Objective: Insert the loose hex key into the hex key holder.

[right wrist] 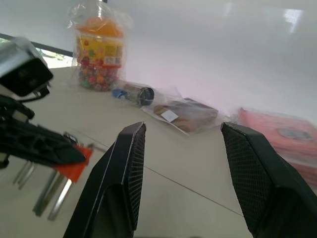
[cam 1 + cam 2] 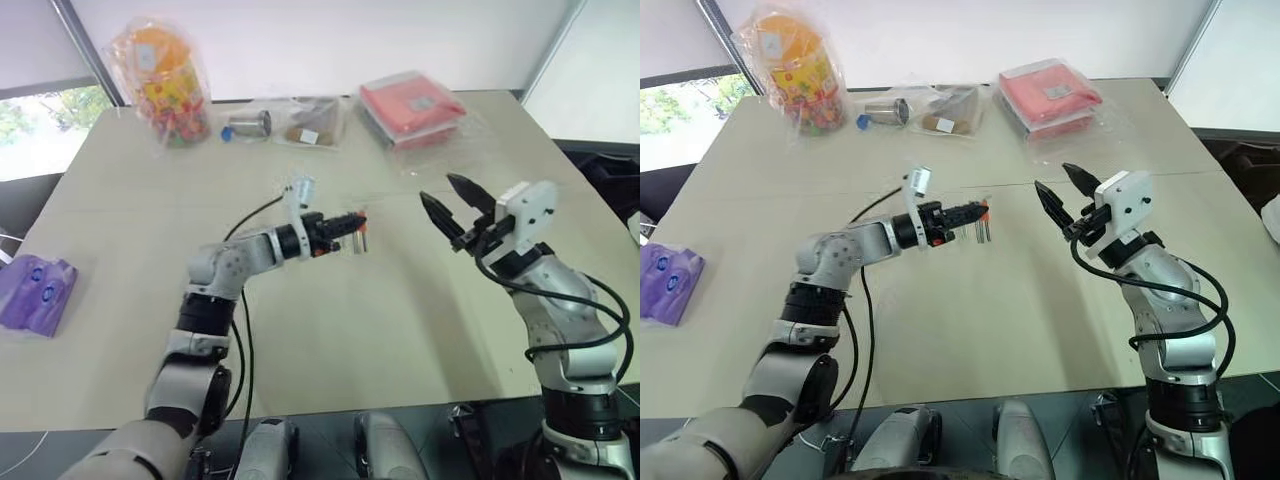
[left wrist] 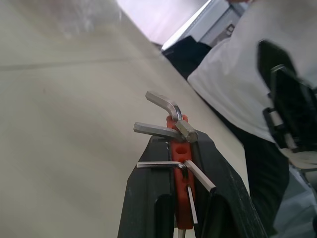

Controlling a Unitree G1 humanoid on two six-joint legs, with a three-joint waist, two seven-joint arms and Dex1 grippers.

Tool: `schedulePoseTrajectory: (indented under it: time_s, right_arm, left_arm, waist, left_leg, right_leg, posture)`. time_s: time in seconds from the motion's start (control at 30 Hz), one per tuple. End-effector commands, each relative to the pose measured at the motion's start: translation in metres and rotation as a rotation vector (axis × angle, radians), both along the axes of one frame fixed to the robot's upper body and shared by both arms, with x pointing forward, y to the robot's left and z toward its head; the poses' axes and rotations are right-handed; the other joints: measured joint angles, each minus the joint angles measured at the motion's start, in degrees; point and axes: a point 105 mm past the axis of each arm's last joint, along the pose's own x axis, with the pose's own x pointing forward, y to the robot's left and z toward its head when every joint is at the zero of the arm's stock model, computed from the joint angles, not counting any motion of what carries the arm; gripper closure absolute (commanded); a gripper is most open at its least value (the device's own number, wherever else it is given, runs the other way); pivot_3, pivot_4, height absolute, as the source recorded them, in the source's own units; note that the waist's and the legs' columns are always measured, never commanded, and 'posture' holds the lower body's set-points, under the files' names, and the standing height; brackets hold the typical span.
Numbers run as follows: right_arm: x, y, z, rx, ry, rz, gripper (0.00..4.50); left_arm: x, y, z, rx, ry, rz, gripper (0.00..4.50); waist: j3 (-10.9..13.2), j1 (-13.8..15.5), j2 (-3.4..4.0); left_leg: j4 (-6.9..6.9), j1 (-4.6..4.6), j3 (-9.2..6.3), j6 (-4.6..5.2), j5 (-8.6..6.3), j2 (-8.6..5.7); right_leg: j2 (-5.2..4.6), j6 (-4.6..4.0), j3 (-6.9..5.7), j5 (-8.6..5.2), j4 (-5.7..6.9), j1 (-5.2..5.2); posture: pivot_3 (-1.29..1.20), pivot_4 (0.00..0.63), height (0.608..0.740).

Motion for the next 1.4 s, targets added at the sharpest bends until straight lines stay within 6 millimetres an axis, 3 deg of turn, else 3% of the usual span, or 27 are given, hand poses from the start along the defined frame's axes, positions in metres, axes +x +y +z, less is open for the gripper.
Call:
schedulePoseTrajectory:
  time_s: [0.03, 0.23, 0.3, 0.33, 0.53, 0.57, 0.83, 0.97, 1.2, 1.4]
  right_arm:
    - [-0.011, 0.003, 0.013, 0.007, -0.060, -0.014, 2.02]
    - [-0.016, 0.005, 0.009, 0.018, -0.054, -0.035, 2.02]
    - [-0.017, 0.007, 0.009, 0.020, -0.054, -0.037, 1.94]
    - [-0.016, 0.008, 0.009, 0.022, -0.054, -0.037, 1.94]
    - [-0.014, 0.011, 0.007, 0.022, -0.057, -0.031, 1.94]
    - [-0.013, 0.012, 0.007, 0.021, -0.058, -0.028, 1.94]
    - [-0.009, 0.014, 0.008, 0.004, -0.070, -0.017, 1.94]
    - [-0.006, 0.016, 0.010, 0.001, -0.078, -0.003, 1.94]
    - [-0.003, 0.024, 0.013, -0.063, -0.058, 0.079, 1.94]
    - [-0.014, 0.022, 0.003, -0.282, 0.102, 0.279, 1.94]
  left_arm:
    - [0.005, -0.006, -0.007, 0.008, 0.061, 0.003, 4.50]
    - [0.005, -0.010, -0.045, 0.095, 0.221, 0.008, 4.50]
    - [0.006, -0.008, -0.051, 0.112, 0.249, 0.018, 3.58]
    - [0.007, -0.005, -0.055, 0.129, 0.258, 0.029, 3.34]
    - [0.008, 0.012, -0.068, 0.252, 0.255, 0.054, 0.26]
    - [0.007, 0.014, -0.069, 0.270, 0.246, 0.052, 0.05]
    - [0.011, 0.045, -0.074, 0.555, 0.072, 0.072, 0.05]
    - [0.017, 0.060, -0.063, 0.670, -0.100, 0.074, 0.05]
    - [0.019, 0.076, -0.018, 0.665, -0.434, 0.029, 0.05]
    - [0.007, 0.092, 0.036, 0.563, -0.586, 0.009, 0.05]
  waist:
    - [0.00, -0.06, 0.00]
    - [0.00, 0.09, 0.00]
    - [0.00, 0.08, 0.00]
    - [0.00, 0.08, 0.00]
    - [-0.04, -0.01, -0.02]
    - [-0.05, -0.09, 0.00]
    - [-0.10, -0.45, 0.05]
    - [-0.11, -0.41, 0.06]
    - [-0.08, -0.02, 0.06]
    - [-0.04, 0.46, 0.02]
  left_leg:
    - [-0.01, 0.00, 0.01, 0.00, 0.00, 0.00]
    - [0.00, 0.00, 0.01, -0.01, 0.00, 0.00]
    - [0.00, 0.00, 0.01, -0.01, 0.00, -0.01]
    - [0.00, 0.00, 0.00, -0.01, 0.00, 0.00]
    - [-0.01, 0.33, 0.00, -0.01, 0.00, 0.00]
    - [-0.08, 0.57, 0.01, 0.00, 0.00, 0.01]
    - [-0.19, 0.84, 0.01, 0.01, -0.02, 0.17]
    - [-0.20, 0.84, 0.00, 0.02, -0.02, 0.17]
    - [-0.21, 0.70, 0.00, 0.01, -0.02, 0.14]
    - [-0.08, 0.42, -0.04, 0.12, -0.08, 0.06]
  right_leg:
    - [0.00, 0.00, 0.00, 0.00, 0.00, -0.02]
    - [0.01, 0.00, 0.00, 0.00, 0.01, 0.00]
    - [0.01, 0.00, 0.00, 0.00, 0.00, -0.01]
    - [0.01, 0.00, 0.00, 0.00, 0.01, -0.01]
    - [0.01, 0.00, 0.01, 0.00, -0.01, 0.30]
    - [0.02, 0.00, 0.01, 0.00, -0.07, 0.52]
    - [0.22, 0.00, 0.07, 0.00, -0.33, 0.84]
    - [0.22, 0.00, 0.07, 0.00, -0.33, 0.84]
    - [0.18, -0.01, 0.07, -0.01, -0.36, 0.71]
    - [0.04, 0.00, -0.02, 0.00, -0.63, 0.69]
  posture:
    - [0.00, 0.150, 0.740]
    - [0.00, 0.150, 0.740]
    - [0.00, 0.150, 0.740]
    - [0.00, 0.150, 0.740]
    - [0.00, 0.150, 0.740]
    - [0.00, 0.150, 0.740]
    - [0.00, 0.150, 0.740]
    - [0.00, 0.150, 0.740]
    - [0.00, 0.150, 0.740]
    - [0.00, 0.150, 0.740]
